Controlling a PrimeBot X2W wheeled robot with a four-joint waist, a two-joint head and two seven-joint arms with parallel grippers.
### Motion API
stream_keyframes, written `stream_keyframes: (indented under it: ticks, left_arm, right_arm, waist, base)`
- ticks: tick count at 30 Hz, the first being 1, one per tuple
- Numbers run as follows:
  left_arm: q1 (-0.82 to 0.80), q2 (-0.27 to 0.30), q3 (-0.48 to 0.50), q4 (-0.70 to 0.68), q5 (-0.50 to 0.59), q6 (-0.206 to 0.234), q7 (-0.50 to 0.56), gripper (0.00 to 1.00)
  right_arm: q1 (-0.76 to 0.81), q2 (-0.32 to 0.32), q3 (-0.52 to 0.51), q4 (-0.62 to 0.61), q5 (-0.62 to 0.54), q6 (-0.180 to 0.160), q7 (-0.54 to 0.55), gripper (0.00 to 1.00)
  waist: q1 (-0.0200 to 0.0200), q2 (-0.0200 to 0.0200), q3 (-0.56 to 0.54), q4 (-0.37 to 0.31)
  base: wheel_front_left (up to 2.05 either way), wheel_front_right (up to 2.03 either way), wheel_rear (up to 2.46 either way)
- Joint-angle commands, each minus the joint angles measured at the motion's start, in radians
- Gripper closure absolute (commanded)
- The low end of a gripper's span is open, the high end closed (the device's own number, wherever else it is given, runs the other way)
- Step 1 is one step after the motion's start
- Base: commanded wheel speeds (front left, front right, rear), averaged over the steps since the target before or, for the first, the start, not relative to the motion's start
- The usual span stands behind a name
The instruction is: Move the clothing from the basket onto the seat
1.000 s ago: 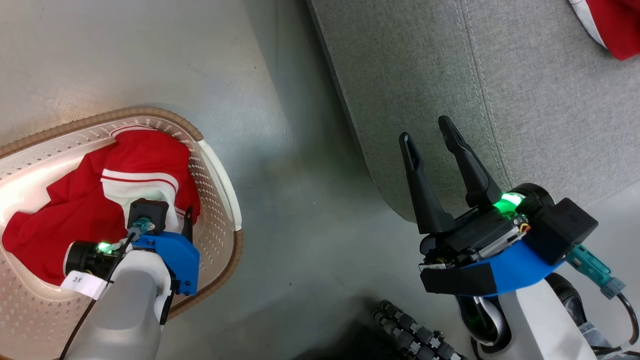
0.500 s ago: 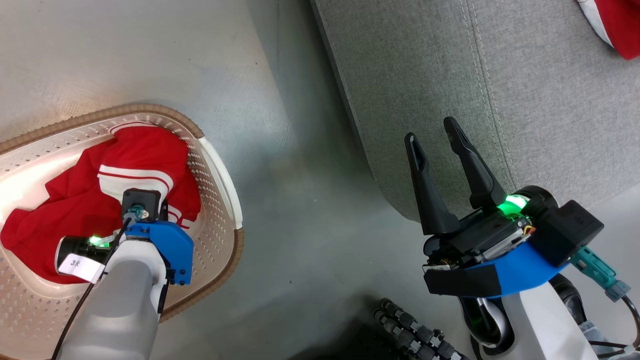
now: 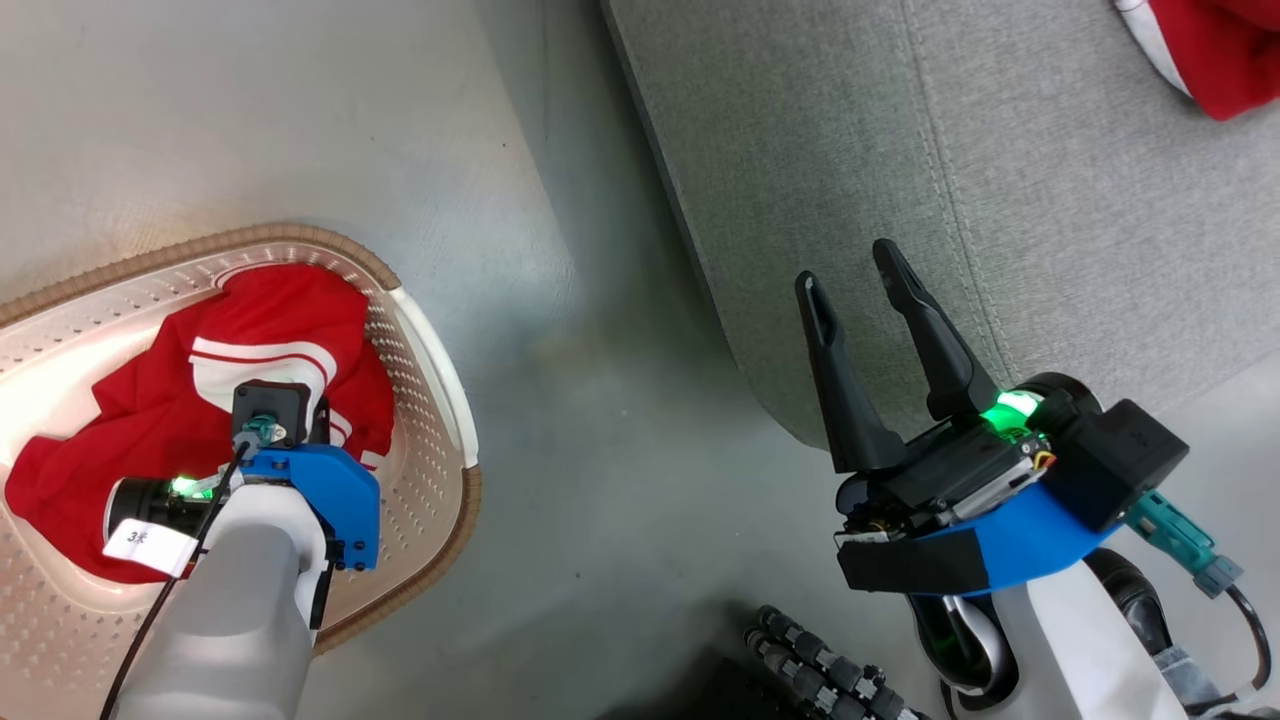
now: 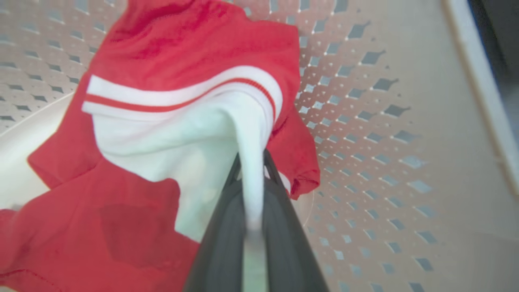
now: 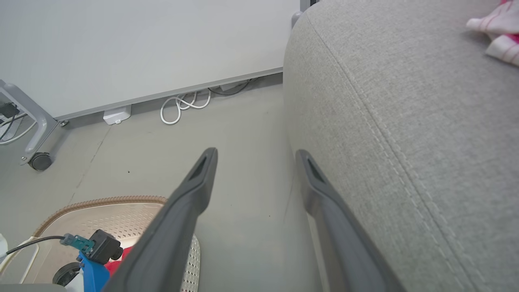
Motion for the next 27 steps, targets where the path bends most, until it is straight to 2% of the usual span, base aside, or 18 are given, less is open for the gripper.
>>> stream_keyframes:
  ticks: [1,8,16,24,27]
  left_arm:
    - [-0.017,0.005,0.003,0.000,-0.005,-0.004,-0.009,1.00]
    - [0.010,-0.035,-0.002,0.002,-0.025,-0.026,-0.032,1.00]
    - [0.060,-0.090,-0.027,-0.003,-0.034,-0.066,-0.061,1.00]
    - [0.113,-0.128,-0.093,-0.029,-0.033,-0.102,-0.071,1.00]
    - [0.149,-0.133,-0.141,-0.091,-0.070,-0.120,-0.074,1.00]
  right_arm:
    - [-0.013,0.002,0.003,0.003,-0.001,0.001,-0.004,0.00]
    - [-0.010,0.002,-0.012,0.031,-0.036,0.001,-0.004,0.00]
    - [0.024,0.001,-0.041,0.074,-0.087,0.001,-0.004,0.00]
    - [0.083,0.001,-0.060,0.133,-0.124,0.001,-0.004,0.00]
    - [0.115,0.001,-0.073,0.157,-0.144,0.001,-0.004,0.00]
  waist:
    - [0.0000,-0.0001,-0.006,-0.003]
    - [0.0000,-0.0001,-0.087,0.040]
    - [0.0000,-0.0001,-0.235,0.123]
    - [0.0000,-0.0001,-0.402,0.224]
    - [0.0000,-0.0001,-0.478,0.271]
  base:
    - [0.00,0.00,0.00]
    - [0.00,0.00,0.00]
    - [0.00,0.00,0.00]
    - [0.00,0.00,0.00]
    - [0.00,0.00,0.00]
